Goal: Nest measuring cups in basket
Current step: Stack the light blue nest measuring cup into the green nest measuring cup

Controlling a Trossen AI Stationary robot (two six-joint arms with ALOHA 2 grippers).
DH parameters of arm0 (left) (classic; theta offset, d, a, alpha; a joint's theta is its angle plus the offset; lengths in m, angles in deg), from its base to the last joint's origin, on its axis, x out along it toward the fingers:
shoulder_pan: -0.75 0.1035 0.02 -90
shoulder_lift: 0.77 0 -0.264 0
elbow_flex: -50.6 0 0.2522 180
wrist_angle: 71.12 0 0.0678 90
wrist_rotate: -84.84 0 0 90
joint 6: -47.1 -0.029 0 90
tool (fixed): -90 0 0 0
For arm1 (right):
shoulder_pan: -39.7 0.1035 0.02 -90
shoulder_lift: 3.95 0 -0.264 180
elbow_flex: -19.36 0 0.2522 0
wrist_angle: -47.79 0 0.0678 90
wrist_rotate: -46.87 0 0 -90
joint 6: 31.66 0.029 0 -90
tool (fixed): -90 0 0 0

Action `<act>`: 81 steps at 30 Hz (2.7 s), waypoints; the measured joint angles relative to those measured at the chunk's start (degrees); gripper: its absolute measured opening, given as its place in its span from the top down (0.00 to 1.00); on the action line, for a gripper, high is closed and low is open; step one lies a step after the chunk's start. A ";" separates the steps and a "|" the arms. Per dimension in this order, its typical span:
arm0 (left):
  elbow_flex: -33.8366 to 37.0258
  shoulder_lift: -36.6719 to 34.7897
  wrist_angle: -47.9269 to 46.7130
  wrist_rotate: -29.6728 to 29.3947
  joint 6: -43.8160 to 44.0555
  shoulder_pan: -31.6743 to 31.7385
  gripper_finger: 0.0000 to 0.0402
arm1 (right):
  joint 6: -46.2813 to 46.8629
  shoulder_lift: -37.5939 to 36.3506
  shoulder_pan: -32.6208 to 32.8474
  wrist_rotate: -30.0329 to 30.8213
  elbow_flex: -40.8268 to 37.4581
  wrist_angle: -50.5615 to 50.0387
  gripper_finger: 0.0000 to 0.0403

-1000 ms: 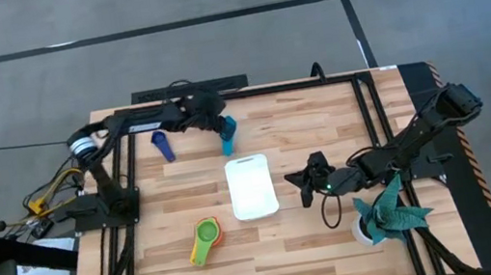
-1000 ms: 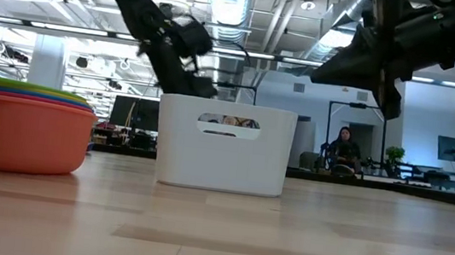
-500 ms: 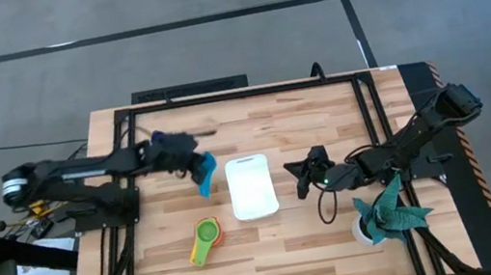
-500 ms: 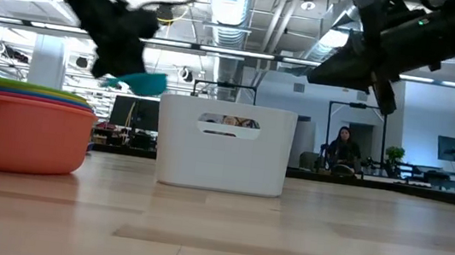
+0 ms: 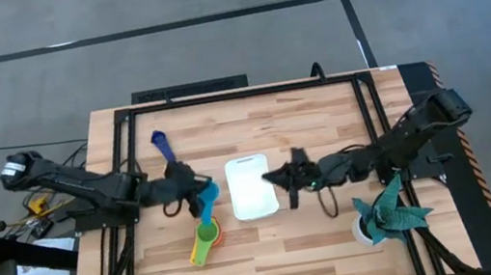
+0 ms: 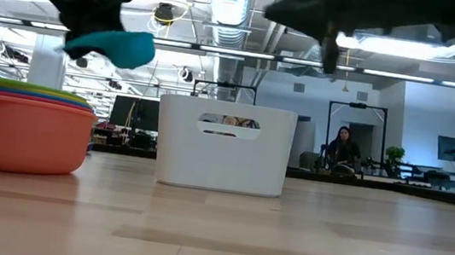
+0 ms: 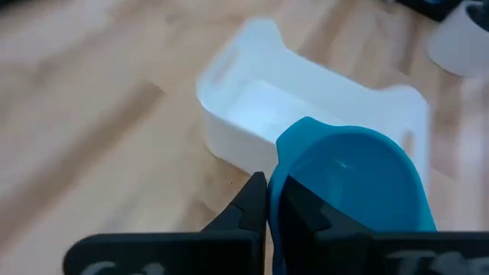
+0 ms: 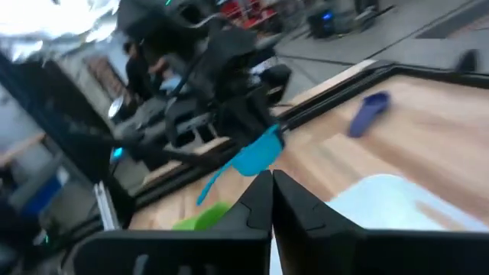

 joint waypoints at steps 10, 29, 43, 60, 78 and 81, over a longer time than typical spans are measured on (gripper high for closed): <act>0.00 0.70 -5.33 4.55 22.93 -13.05 0.99 | -4.93 16.70 0.50 -3.14 15.14 -0.53 0.88; -1.59 10.74 -6.54 1.55 30.94 -20.29 0.92 | -4.95 18.57 0.58 -5.55 22.89 -13.62 0.79; -12.32 10.69 -31.78 -0.19 25.01 -17.77 0.66 | -4.93 18.57 0.63 -5.55 22.89 -15.64 0.73; -9.01 10.30 -40.72 -8.23 6.30 25.62 0.66 | -4.10 18.57 1.94 -5.61 22.89 -23.41 0.72; -9.09 16.46 -24.41 7.62 -16.81 66.23 0.66 | -2.00 18.57 1.70 -2.59 22.87 -27.65 0.72; -9.09 20.19 -22.51 9.50 -17.04 67.69 0.66 | -1.89 18.57 1.70 -2.51 22.86 -28.43 0.72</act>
